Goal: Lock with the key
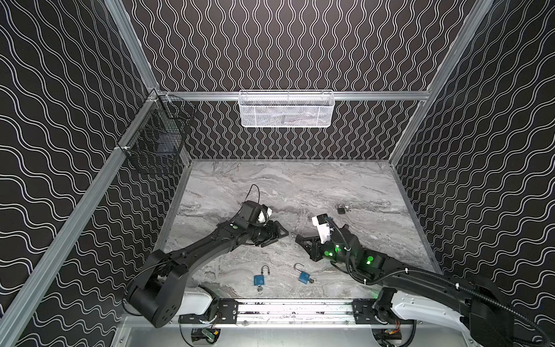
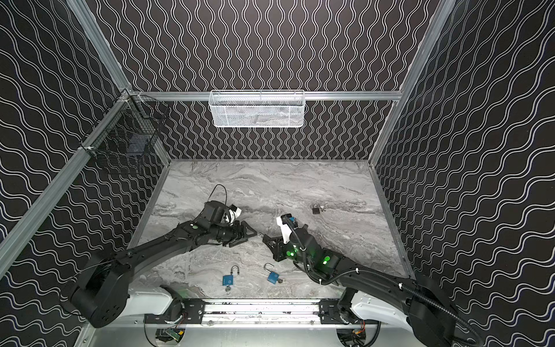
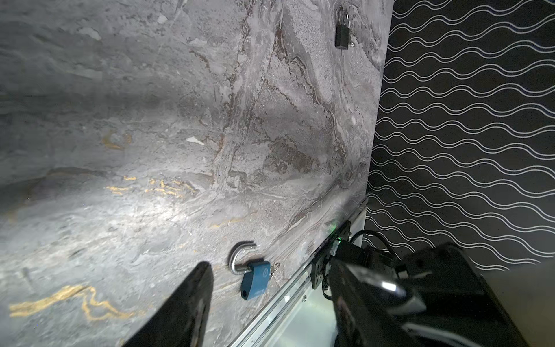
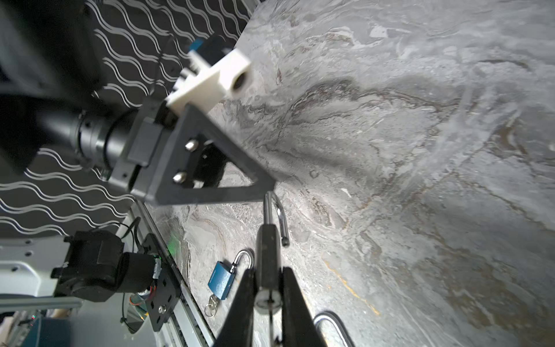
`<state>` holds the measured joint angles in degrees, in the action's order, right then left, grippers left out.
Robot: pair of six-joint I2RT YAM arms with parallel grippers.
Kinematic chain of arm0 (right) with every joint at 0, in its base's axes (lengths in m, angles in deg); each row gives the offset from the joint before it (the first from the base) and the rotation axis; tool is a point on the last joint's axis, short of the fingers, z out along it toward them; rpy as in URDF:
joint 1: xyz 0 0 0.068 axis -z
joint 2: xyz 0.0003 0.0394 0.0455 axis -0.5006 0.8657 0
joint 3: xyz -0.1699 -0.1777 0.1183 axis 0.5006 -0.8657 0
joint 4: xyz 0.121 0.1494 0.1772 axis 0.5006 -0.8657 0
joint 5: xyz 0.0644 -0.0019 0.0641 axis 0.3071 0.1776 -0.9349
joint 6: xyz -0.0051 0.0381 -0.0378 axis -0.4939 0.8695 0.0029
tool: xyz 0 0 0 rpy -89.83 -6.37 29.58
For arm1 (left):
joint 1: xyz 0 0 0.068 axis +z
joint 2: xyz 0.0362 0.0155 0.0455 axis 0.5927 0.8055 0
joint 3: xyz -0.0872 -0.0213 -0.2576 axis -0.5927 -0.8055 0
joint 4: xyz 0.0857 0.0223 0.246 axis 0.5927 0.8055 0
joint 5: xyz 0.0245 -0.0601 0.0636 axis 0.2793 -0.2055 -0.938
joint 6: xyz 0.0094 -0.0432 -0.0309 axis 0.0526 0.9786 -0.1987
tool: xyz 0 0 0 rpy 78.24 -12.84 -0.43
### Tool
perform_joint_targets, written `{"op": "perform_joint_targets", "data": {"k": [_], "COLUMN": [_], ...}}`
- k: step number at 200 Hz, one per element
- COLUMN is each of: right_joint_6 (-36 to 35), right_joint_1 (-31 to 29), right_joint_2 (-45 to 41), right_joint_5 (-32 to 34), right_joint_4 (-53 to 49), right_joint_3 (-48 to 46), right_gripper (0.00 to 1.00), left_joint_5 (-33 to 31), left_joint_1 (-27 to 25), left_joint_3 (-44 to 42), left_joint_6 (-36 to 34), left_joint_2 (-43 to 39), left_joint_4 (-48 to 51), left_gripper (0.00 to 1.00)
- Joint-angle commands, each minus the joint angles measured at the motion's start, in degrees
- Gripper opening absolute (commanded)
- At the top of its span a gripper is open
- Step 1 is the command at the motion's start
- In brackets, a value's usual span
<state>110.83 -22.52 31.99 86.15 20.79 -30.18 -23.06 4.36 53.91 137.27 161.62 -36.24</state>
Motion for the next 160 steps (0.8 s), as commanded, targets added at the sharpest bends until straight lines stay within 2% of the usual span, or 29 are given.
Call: {"op": "perform_joint_targets", "data": {"k": [1, 30, 56, 88, 119, 140, 160], "right_joint_6": [2.64, 4.86, 6.72, 8.14, 9.35, 9.57, 10.23], "right_joint_1": [1.82, 5.18, 7.27, 9.08, 9.87, 10.28, 10.90], "right_joint_2": [-1.90, -2.89, -2.97, -2.33, -0.28, 1.10, 2.24], "right_joint_5": [-6.45, -12.98, -17.07, -20.19, -22.41, -23.17, -24.36], "right_joint_4": [3.65, 5.25, 7.42, 9.04, 11.38, 12.49, 14.61], "right_joint_3": [-1.48, -3.71, -5.16, -5.34, -4.99, -4.68, -4.73], "right_gripper": [0.00, 0.00, 0.00, 0.00, 0.00, 0.00, 0.00], "left_joint_5": [-1.51, -0.43, 2.52, 6.87, 7.70, 7.94, 7.99], "left_joint_1": [0.06, 0.00, -0.02, -1.22, -3.29, -3.80, -3.94], "left_joint_3": [-2.48, -6.66, -9.11, -7.85, -6.22, -7.26, -6.99], "left_joint_6": [-1.53, -3.21, -4.24, -6.07, -7.52, -5.80, -5.94], "left_joint_2": [-3.77, -8.42, -8.60, -4.88, -1.97, -2.04, -2.01], "left_joint_4": [-5.70, -15.58, -23.64, -26.91, -26.77, -30.13, -29.30], "left_gripper": [0.68, 0.71, 0.71, 0.69, 0.67, 0.67, 0.65]}}
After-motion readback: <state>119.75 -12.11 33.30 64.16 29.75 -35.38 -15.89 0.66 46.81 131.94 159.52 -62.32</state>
